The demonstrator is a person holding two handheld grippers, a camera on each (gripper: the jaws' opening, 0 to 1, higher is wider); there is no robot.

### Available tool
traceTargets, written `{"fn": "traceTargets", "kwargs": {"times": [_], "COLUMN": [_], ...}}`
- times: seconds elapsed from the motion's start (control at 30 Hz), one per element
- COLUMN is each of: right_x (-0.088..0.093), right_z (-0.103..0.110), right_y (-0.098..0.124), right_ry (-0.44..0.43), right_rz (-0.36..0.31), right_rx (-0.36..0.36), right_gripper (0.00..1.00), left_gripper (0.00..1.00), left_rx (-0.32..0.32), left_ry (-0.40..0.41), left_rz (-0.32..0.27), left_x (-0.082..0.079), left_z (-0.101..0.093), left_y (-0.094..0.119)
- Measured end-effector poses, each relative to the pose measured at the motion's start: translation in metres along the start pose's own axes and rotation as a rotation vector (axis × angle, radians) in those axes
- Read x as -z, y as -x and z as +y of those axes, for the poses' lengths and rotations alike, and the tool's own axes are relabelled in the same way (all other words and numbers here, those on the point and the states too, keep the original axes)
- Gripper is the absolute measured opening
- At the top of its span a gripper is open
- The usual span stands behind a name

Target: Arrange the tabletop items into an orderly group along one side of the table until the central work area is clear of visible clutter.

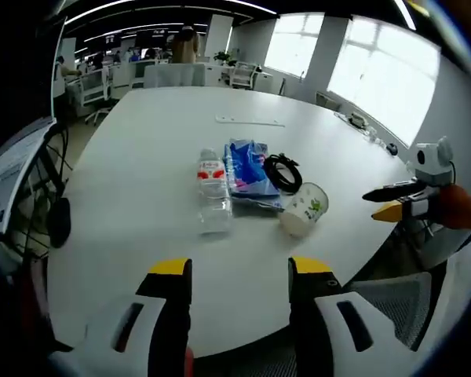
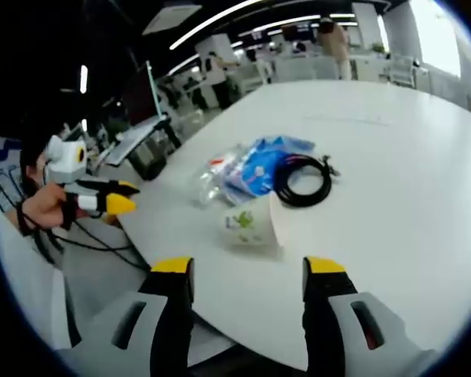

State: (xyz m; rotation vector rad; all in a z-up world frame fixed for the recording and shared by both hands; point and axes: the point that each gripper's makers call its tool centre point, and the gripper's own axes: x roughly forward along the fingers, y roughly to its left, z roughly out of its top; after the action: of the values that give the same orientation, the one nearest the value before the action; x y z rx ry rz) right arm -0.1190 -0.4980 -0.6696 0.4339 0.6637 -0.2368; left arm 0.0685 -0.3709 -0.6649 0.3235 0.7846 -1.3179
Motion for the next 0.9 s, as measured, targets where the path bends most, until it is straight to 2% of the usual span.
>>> {"fn": "traceTargets", "kwargs": {"times": [0.9], "right_x": [0.0072], "right_z": [-0.0013], "right_y": [0.0028], "right_ry": [-0.019], "right_rz": [0.009], "right_rx": [0.014], "right_gripper": [0.55], "left_gripper": [0.47], "left_rx": [0.008], "left_ry": [0.014], "left_rz": [0.017], "left_x": [0.0063], "left_z": [0.0007], "left_y": [-0.0028]}}
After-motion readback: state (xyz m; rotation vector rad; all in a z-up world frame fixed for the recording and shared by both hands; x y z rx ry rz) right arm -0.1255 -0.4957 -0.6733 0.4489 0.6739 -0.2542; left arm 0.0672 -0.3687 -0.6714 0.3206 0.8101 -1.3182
